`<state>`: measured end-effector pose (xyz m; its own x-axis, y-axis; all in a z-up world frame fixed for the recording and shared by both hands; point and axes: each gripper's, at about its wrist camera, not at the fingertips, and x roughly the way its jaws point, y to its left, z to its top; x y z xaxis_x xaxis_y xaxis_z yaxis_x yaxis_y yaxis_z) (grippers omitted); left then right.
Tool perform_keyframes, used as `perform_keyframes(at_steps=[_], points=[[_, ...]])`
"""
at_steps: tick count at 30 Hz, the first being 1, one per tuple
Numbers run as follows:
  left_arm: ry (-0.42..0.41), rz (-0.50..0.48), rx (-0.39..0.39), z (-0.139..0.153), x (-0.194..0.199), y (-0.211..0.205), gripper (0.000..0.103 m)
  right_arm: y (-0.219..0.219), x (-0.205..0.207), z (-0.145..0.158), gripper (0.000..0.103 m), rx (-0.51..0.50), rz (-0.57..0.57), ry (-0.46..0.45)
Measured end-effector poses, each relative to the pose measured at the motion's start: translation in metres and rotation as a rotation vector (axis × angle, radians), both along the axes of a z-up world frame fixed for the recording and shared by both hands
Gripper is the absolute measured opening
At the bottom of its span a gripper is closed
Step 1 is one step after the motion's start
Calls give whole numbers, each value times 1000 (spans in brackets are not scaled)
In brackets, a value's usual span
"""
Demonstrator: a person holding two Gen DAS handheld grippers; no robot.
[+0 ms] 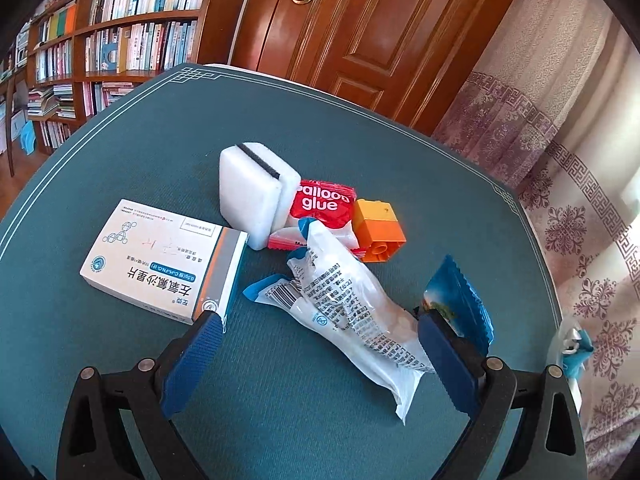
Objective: Organize objects
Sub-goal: 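Move the left gripper to the white plastic bag and grasp it, then grasp the blue wrapped packet with the right gripper while the left holds the bag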
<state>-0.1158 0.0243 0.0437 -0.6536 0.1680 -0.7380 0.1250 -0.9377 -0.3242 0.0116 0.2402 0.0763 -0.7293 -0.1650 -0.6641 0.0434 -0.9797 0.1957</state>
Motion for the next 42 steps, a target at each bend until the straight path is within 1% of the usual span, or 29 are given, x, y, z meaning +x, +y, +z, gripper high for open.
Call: perform_keyframes(at_steps=[6, 11, 15, 17, 19, 20, 22, 24, 25, 28, 42], points=[[-14, -14, -13, -2, -12, 19, 100, 2, -1, -1, 70, -6, 2, -1], [-52, -15, -15, -15, -22, 25, 99, 2, -1, -1, 70, -7, 1, -2], [-38, -20, -43, -15, -23, 27, 96, 2, -2, -3, 70, -8, 1, -6], [-31, -34, -40, -14, -23, 27, 88, 2, -2, -5, 71, -8, 1, -9], [-32, -55, -31, -14, -22, 27, 70, 1, -2, -6, 70, -6, 2, -10], [-31, -64, -27, -14, -21, 27, 68, 1, -2, -6, 70, -4, 2, -10], [-32, -83, -8, -13, -18, 25, 58, 0, -2, -5, 70, 0, 4, -9], [-32, -96, 1, -12, -14, 24, 56, -2, -2, -5, 70, 5, 6, -7], [-33, -104, 0, -12, -11, 23, 52, -3, -1, -5, 70, 6, 6, -7], [-25, -138, -16, -10, -1, 23, 47, -5, -2, -5, 70, 11, 7, -9], [7, -262, -100, -7, 67, 2, 46, -33, -10, -3, 70, 49, 49, -20]])
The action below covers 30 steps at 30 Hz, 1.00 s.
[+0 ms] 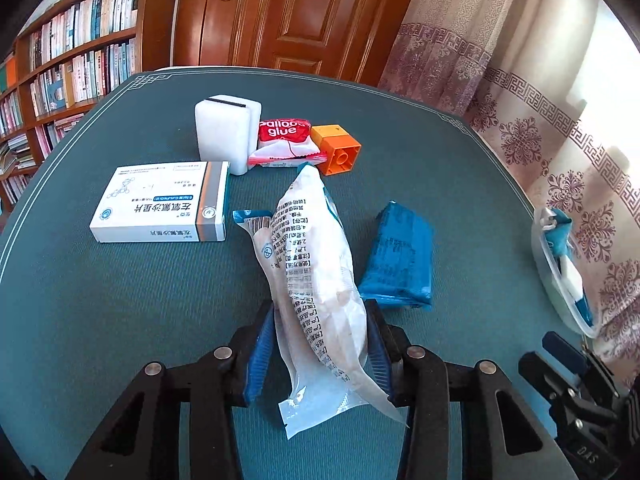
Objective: Organize objects
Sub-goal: 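Grasp the blue wrapped packet with the right gripper while the left holds the bag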
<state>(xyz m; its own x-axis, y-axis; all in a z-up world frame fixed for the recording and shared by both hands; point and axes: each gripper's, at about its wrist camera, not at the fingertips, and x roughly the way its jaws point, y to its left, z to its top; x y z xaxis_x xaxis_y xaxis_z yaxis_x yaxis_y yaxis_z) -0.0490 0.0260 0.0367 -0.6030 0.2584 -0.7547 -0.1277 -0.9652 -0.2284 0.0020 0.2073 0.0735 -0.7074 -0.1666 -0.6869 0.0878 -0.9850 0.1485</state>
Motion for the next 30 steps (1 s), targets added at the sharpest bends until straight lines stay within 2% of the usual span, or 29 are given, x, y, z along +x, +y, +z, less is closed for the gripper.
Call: perform_keyframes(at_steps=[7, 13, 22, 29, 30], points=[[21, -12, -8, 3, 22, -18, 46, -23, -16, 4, 71, -2, 40, -13], [21, -24, -24, 0, 30, -29, 46, -50, -48, 7, 71, -16, 85, -43], [16, -24, -18, -5, 36, -37, 46, -84, -102, -3, 71, -4, 65, -74], [11, -14, -2, -7, 34, -41, 49, -99, -116, -14, 71, 42, 55, -87], [10, -11, -3, -7, 34, -41, 52, -101, -116, -14, 71, 54, 57, -86]])
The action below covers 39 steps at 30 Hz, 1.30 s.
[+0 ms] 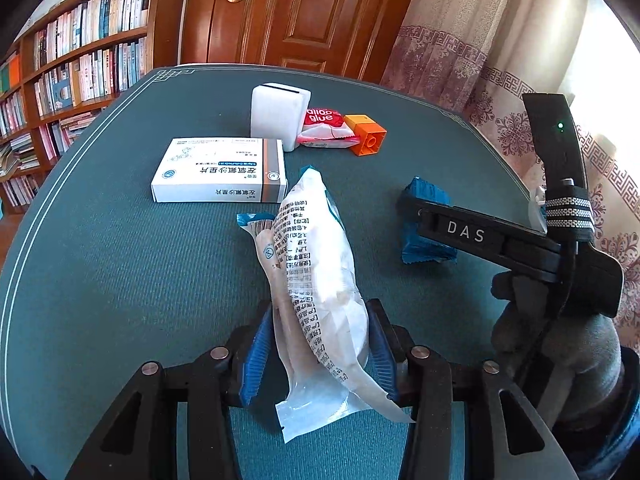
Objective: Organize objects
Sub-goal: 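Grasp the blue wrapped packet with the right gripper while the left holds the bag, then carry the blue packet into the clear bowl and release with the right gripper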
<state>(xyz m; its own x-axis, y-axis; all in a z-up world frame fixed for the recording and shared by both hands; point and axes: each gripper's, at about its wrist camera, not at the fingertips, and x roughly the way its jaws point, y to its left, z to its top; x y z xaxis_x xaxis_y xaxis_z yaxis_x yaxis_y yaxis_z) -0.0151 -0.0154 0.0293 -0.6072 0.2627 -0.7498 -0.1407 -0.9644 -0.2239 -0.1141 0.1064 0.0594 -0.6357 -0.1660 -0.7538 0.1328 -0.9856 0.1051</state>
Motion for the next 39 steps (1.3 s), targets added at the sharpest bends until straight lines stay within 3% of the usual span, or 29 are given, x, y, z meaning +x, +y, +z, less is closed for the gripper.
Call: perform_keyframes(at_steps=[2, 5, 7, 13, 26, 32, 39], points=[[-4, 8, -1, -1, -1, -1, 59, -4, 1, -1, 71, 22, 11, 4], [-9, 17, 5, -3, -2, -4, 61, -5, 5, -2, 69, 46, 29, 16], [-10, 21, 4, -3, -3, -5, 62, -2, 8, -1, 59, 45, 31, 21], [-12, 31, 1, -4, -6, -5, 63, 12, 20, 0, 47, 38, 33, 23], [-16, 61, -18, -4, -13, -2, 65, 34, 68, -2, 45, 58, 34, 34], [-3, 76, -61, -4, -16, 1, 46, 37, 70, -4, 46, 46, 41, 34], [4, 77, -62, 0, -14, 3, 44, 40, 71, -4, 45, 41, 47, 43]])
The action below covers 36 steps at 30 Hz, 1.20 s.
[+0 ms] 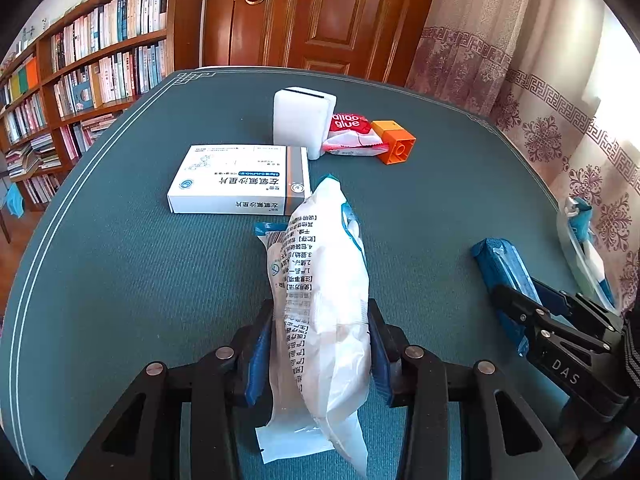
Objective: Organize objects
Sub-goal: 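Carry the blue packet into the clear bowl and release with the right gripper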
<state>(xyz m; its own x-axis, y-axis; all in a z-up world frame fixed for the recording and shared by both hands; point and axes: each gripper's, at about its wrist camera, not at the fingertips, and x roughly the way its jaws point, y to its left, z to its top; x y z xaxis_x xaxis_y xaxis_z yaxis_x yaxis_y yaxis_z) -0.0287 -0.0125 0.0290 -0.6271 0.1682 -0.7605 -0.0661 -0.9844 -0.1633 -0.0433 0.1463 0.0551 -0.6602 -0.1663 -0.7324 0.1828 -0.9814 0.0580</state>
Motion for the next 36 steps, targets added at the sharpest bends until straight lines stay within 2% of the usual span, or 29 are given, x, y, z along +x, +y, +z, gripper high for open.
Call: perform_keyframes(at_steps=[8, 19, 28, 36], points=[[29, -38, -2, 13, 6, 15, 44, 15, 7, 8, 43, -68, 2, 2], [52, -119, -17, 26, 8, 53, 44, 62, 26, 35, 43, -132, -66, 53], [65, -191, -35, 33, 8, 92, 44, 123, 42, 58, 43, -138, -183, 123], [76, -255, -48, 39, 10, 122, 44, 190, 52, 68, 43, -132, -353, 169]])
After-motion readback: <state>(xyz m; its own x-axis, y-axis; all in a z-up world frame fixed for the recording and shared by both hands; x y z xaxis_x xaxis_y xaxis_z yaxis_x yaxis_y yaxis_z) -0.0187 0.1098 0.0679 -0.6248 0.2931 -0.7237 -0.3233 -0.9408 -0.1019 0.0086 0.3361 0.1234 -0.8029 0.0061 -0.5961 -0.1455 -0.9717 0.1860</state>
